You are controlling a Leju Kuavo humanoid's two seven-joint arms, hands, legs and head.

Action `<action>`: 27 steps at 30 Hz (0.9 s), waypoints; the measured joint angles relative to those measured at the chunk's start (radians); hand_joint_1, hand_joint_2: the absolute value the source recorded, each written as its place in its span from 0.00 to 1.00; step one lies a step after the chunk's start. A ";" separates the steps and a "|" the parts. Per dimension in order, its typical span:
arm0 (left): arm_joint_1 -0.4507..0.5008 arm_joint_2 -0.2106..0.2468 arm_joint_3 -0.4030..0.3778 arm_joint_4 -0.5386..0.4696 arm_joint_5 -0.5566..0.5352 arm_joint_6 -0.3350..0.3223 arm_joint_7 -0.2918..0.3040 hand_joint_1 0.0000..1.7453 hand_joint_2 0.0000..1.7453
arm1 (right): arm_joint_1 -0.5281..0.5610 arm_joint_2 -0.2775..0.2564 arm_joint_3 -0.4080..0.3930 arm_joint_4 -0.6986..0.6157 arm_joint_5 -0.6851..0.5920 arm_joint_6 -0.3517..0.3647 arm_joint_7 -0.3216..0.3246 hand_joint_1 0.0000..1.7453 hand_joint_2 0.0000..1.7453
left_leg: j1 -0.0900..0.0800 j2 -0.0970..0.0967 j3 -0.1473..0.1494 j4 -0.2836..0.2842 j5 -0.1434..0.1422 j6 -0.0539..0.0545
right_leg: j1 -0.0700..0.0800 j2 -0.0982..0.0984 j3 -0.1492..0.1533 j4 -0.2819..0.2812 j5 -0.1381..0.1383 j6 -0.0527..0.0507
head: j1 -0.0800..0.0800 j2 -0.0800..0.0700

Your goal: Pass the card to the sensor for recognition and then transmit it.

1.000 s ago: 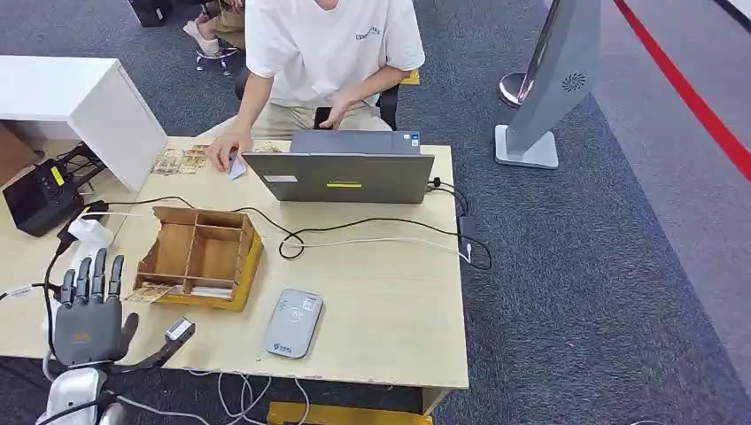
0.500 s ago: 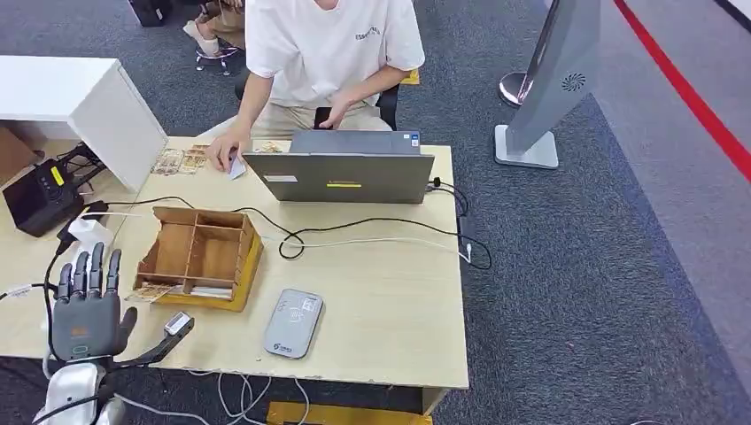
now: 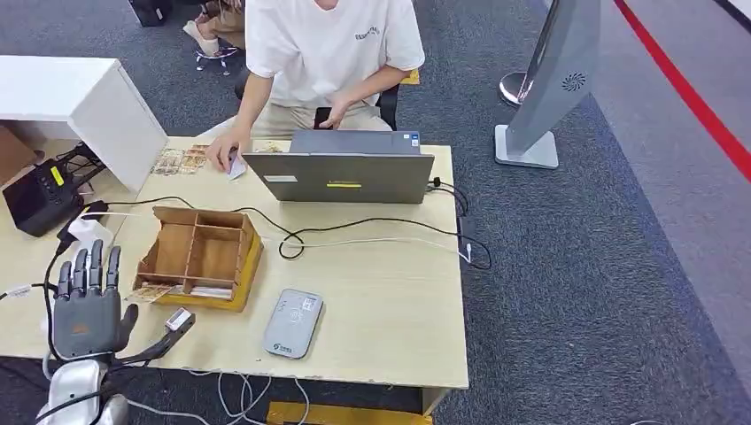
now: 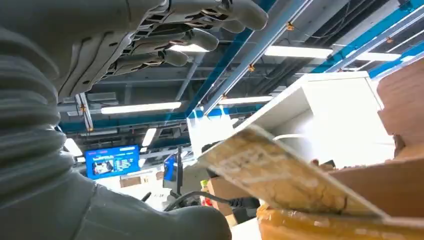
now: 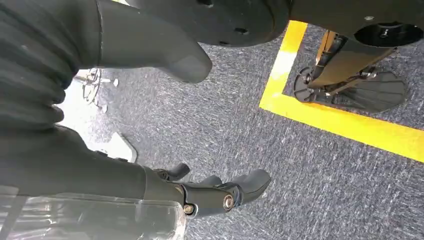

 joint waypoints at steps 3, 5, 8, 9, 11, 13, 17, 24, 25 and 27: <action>-0.005 0.000 -0.010 0.000 0.000 0.000 0.003 0.00 1.00 | 0.000 0.000 0.000 0.000 0.000 0.000 0.000 0.00 1.00 | 0.000 0.000 0.000 0.000 0.000 0.000 | 0.000 0.000 0.000 0.000 0.000 0.000 | 0.000 0.000; -0.006 0.000 -0.011 0.000 0.000 0.000 0.003 0.00 1.00 | 0.000 0.000 0.000 0.000 0.000 0.000 0.000 0.00 1.00 | 0.000 0.000 0.000 0.000 0.000 0.000 | 0.000 0.000 0.000 0.000 0.000 0.000 | 0.000 0.000; -0.007 0.000 -0.012 0.000 0.000 0.000 0.003 1.00 1.00 | -0.001 0.000 0.000 0.000 0.000 0.000 0.000 0.00 1.00 | 0.000 0.000 0.000 0.000 0.000 0.000 | 0.000 0.000 0.000 0.000 0.000 0.000 | 0.000 0.000; -0.007 0.000 -0.012 0.000 0.000 0.000 0.003 1.00 1.00 | -0.001 0.000 0.000 0.000 0.000 0.000 0.000 0.00 1.00 | 0.000 0.000 0.000 0.000 0.000 0.000 | 0.000 0.000 0.000 0.000 0.000 0.000 | 0.000 0.000; -0.008 0.000 -0.012 0.000 0.000 0.000 0.000 1.00 1.00 | -0.001 0.000 0.000 0.000 0.000 0.000 0.000 0.00 1.00 | 0.000 0.000 0.000 0.000 0.000 0.000 | 0.000 0.000 0.000 0.000 0.000 0.000 | 0.000 0.000; -0.008 0.000 -0.012 0.000 0.000 0.000 -0.013 1.00 1.00 | -0.001 0.000 0.000 0.000 0.000 0.000 0.000 0.00 1.00 | 0.000 0.000 0.000 0.000 0.000 0.000 | 0.000 0.000 0.000 0.000 0.000 0.000 | 0.000 0.000; -0.008 0.000 -0.012 0.000 0.000 0.000 -0.016 1.00 1.00 | -0.001 0.000 0.000 0.000 0.000 0.000 0.000 0.00 1.00 | 0.000 0.000 0.000 0.000 0.000 0.000 | 0.000 0.000 0.000 0.000 0.000 0.000 | 0.000 0.000; -0.008 0.000 -0.012 0.000 0.000 0.000 -0.017 1.00 1.00 | -0.002 0.000 0.000 0.000 0.000 0.000 0.000 0.00 1.00 | 0.000 0.000 0.000 0.000 0.000 0.000 | 0.000 0.000 0.000 0.000 0.000 0.000 | 0.000 0.000; -0.008 0.000 -0.012 0.000 0.000 0.000 -0.017 1.00 1.00 | -0.002 0.000 0.000 0.000 0.000 0.000 0.000 0.00 1.00 | 0.000 0.000 0.000 0.000 0.000 0.000 | 0.000 0.000 0.000 0.000 0.000 0.000 | 0.000 0.000; -0.008 0.000 -0.012 0.000 0.000 0.000 -0.017 1.00 1.00 | -0.002 0.000 0.000 0.000 0.000 0.000 0.000 0.00 1.00 | 0.000 0.000 0.000 0.000 0.000 0.000 | 0.000 0.000 0.000 0.000 0.000 0.000 | 0.000 0.000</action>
